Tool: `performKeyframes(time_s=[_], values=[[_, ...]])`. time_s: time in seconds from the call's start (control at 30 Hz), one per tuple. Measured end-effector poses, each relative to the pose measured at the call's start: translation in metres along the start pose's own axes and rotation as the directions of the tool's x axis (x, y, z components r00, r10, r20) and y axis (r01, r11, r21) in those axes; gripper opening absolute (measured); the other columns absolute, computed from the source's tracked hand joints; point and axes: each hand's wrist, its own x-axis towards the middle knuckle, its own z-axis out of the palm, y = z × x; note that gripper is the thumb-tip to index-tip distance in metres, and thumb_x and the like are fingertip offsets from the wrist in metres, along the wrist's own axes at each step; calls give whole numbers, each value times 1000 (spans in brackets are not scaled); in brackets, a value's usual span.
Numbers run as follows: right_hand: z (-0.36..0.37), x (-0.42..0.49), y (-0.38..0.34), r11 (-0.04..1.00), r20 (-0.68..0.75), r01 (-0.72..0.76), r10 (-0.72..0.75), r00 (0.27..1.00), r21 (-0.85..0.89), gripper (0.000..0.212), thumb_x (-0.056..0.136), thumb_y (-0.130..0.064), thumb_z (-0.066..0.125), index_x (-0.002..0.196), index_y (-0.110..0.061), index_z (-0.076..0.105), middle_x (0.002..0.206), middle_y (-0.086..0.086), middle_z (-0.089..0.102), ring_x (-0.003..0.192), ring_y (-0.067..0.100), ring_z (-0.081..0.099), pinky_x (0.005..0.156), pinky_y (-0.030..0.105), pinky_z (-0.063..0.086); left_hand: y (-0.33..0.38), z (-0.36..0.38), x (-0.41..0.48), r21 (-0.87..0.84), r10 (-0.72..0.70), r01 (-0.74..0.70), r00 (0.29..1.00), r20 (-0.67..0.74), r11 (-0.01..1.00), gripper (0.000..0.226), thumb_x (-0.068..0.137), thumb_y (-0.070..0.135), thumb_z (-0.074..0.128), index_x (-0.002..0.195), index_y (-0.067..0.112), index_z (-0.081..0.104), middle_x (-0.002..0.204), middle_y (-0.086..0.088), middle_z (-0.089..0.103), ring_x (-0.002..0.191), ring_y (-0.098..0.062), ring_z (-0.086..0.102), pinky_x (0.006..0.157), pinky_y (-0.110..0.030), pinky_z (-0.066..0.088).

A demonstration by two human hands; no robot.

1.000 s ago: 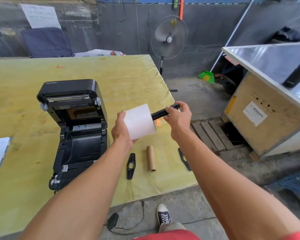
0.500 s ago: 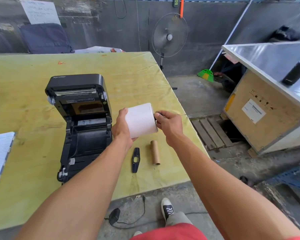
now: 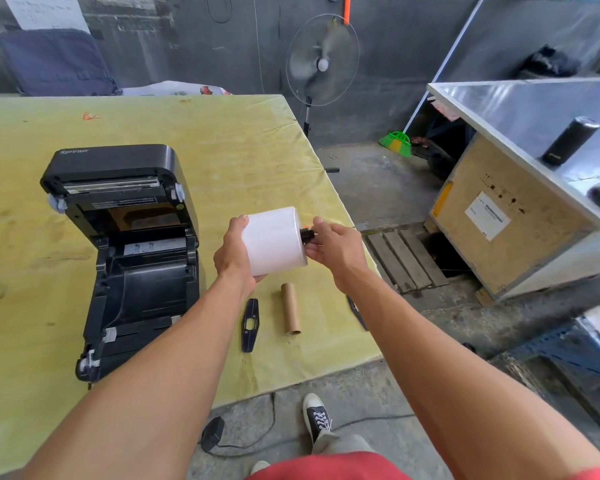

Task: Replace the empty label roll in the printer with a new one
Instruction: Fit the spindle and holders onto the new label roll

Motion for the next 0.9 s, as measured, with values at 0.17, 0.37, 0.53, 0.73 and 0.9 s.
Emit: performKeyframes(time_s=[0.17, 0.37, 0.53, 0.73, 0.9], values=[[-25, 17, -9, 996, -22, -84, 85, 996, 37, 34, 98, -36, 56, 89, -4, 63, 77, 13, 68, 60, 22, 69, 59, 30, 62, -7, 18, 5, -11, -23, 24, 999, 33, 1000, 48, 54, 55, 71, 92, 26, 63, 92, -2, 71, 77, -26, 70, 58, -40, 59], [-78, 37, 34, 476, -119, -152, 99, 988, -866, 30, 85, -14, 65, 110, 1, 64, 97, 17, 69, 76, 24, 62, 78, 45, 61, -12, 35, 11, -23, -44, 45, 999, 29, 999, 45, 58, 52, 72, 93, 25, 63, 86, 0, 69, 69, -24, 69, 56, -39, 58], [-95, 27, 61, 144, -27, -71, 289, 957, -987, 47, 75, -19, 76, 106, -10, 42, 86, 7, 54, 82, 27, 58, 64, 38, 50, -17, 41, 19, -22, -55, 55, 998, -11, 998, 43, 58, 50, 73, 91, 24, 64, 86, 0, 70, 68, -24, 69, 55, -41, 59], [-95, 42, 68, 179, -16, -82, 343, 939, -980, 38, 78, -11, 74, 104, -6, 48, 85, 11, 60, 68, 25, 63, 60, 39, 60, -22, 50, 29, -12, -60, 59, 997, -53, 998, 41, 58, 50, 73, 88, 25, 64, 83, 0, 70, 67, -24, 68, 55, -40, 59], [-82, 67, 59, 539, 58, -141, 335, 941, -830, 19, 89, -8, 66, 105, 0, 61, 102, 21, 69, 84, 34, 72, 75, 48, 62, -25, 57, 35, -2, -63, 63, 996, -69, 998, 42, 55, 50, 74, 86, 23, 64, 76, 1, 70, 60, -23, 68, 54, -43, 58]])
